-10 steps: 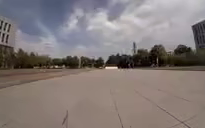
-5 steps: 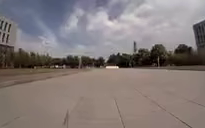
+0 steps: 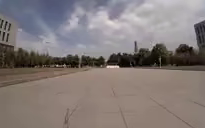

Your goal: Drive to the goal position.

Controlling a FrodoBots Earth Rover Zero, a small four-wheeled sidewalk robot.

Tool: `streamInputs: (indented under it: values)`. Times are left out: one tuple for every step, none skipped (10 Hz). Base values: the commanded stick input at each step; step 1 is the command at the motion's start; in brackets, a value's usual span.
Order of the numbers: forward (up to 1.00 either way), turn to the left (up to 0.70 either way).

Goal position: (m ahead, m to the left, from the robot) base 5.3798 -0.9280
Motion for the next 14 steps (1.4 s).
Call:
streamInputs:
  values:
    - [1.00,0.00]
    - [1.00,0.00]
    - [1.00,0.00]
    - [1.00,0.00]
    - [1.00,0.00]
    - [1.00,0.00]
    - [1.00,0.00]
    - [1.00,0.00]
    - [1.00,0.00]
    - [1.00,0.00]
    - [1.00,0.00]
    - [1.00,0.00]
    - [1.00,0.00]
    - [1.00,0.00]
